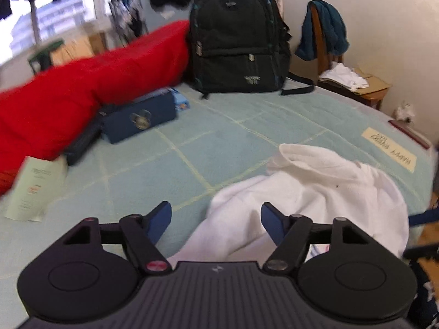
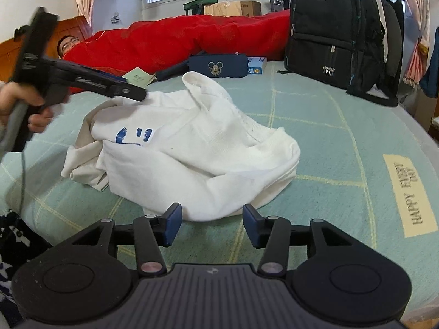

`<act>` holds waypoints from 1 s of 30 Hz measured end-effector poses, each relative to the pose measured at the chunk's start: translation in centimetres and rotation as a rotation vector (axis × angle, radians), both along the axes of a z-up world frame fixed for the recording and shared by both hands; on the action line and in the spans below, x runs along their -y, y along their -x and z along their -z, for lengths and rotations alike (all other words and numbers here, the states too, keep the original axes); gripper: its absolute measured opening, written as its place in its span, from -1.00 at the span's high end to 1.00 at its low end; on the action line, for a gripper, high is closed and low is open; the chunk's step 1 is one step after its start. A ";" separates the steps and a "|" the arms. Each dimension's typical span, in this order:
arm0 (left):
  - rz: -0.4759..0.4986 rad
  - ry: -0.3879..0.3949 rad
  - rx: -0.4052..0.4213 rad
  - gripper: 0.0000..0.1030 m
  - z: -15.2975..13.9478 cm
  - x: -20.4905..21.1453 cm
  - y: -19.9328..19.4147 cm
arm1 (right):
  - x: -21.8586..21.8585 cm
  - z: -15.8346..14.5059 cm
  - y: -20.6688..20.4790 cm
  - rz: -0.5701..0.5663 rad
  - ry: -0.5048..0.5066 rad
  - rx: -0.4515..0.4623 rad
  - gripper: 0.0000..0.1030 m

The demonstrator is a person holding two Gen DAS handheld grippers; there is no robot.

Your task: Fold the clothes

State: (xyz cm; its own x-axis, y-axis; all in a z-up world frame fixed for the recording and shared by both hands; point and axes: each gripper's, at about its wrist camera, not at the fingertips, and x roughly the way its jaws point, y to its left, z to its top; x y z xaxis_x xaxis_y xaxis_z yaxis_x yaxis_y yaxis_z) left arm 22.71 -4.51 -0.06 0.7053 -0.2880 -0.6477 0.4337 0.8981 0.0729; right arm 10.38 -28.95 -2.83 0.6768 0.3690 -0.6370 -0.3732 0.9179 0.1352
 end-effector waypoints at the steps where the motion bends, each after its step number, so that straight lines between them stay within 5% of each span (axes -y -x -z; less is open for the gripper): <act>1: 0.017 -0.007 -0.024 -0.38 0.6 0.2 -0.6 | 0.1 0.1 0.0 0.001 -0.009 -0.004 -0.08; 4: 0.017 -0.037 -0.089 -0.29 2.5 0.7 -1.4 | 0.6 0.5 -0.2 0.017 -0.022 -0.013 -0.08; 9: 0.025 -0.033 -0.042 0.59 2.0 0.3 0.4 | 1.2 0.8 -0.6 0.033 -0.042 -0.022 -0.08; 11: 0.018 -0.049 -0.006 0.69 1.1 0.0 1.1 | 1.1 0.9 -0.8 0.038 -0.046 -0.027 -0.08; 17: -0.067 -0.060 0.079 0.78 -1.3 -3.0 2.7 | 0.4 0.9 -1.3 0.026 -0.069 -0.035 -0.08; 26: -0.159 0.003 0.028 0.77 -1.2 -8.8 6.7 | -0.4 0.7 -1.9 0.011 -0.103 -0.060 -0.13; 30: -0.161 0.020 -0.015 0.73 0.0 -10.2 8.3 | -0.7 0.8 -2.2 0.012 -0.128 -0.076 -0.32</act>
State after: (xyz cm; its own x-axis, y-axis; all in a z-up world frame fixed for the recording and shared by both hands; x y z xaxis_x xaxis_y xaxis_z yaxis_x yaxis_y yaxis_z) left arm 14.39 5.70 -0.09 0.7339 -0.1845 -0.6537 0.2847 0.9574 0.0494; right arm 12.57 -28.29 -3.60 0.6334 0.4429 -0.6345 -0.3467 0.8955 0.2790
